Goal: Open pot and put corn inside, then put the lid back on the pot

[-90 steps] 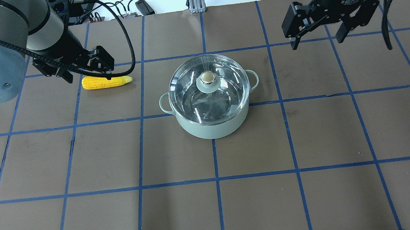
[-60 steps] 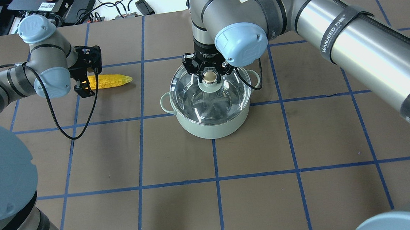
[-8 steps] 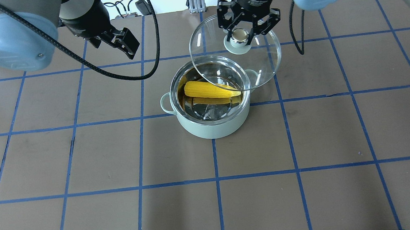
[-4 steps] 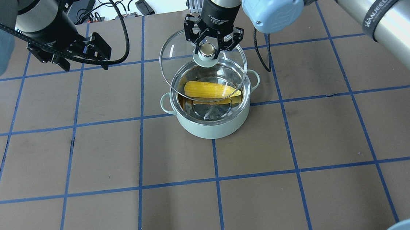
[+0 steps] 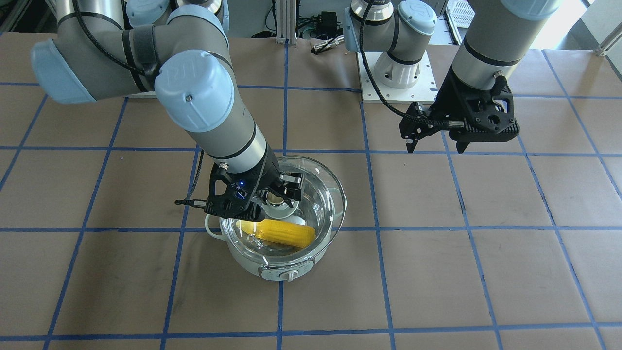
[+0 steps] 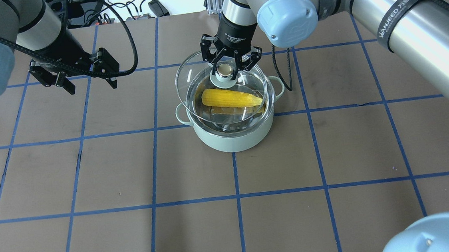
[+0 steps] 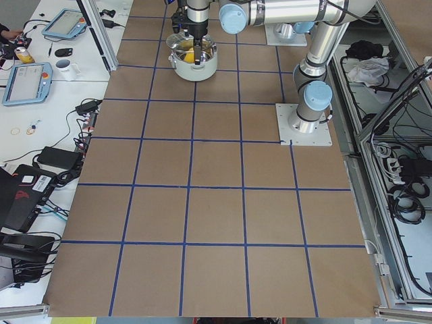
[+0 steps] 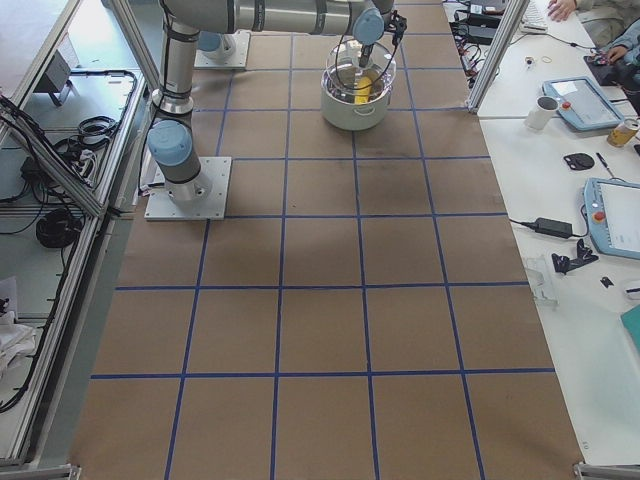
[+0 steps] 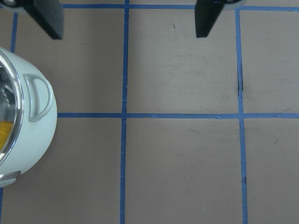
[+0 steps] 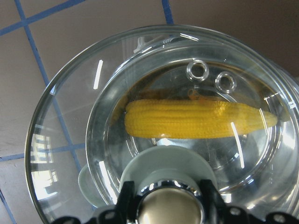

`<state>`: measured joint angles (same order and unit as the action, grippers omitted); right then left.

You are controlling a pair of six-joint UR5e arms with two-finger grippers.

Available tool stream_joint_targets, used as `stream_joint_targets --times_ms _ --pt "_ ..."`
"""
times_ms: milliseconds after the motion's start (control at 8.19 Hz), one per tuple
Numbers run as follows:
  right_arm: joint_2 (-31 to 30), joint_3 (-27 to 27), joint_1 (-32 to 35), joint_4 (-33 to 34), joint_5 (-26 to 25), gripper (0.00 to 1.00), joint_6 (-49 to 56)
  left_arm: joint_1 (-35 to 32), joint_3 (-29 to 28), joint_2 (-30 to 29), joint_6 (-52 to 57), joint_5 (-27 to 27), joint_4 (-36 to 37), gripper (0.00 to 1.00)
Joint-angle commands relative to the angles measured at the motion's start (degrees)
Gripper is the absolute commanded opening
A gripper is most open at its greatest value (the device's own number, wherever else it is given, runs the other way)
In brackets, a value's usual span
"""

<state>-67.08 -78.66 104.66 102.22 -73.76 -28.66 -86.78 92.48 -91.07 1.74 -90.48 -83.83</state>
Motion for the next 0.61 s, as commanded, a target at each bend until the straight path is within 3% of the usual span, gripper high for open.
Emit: stream_joint_targets --times_ms 0,488 --pt "0.2 -1.1 0.0 -0.2 0.0 0.24 0.4 0.0 0.2 0.0 0.4 0.0 0.0 1.0" --pt "0.0 -2.1 0.0 -0.4 -0.3 0.24 0.3 -0.1 0.2 -0.4 0.5 0.3 0.1 1.0"
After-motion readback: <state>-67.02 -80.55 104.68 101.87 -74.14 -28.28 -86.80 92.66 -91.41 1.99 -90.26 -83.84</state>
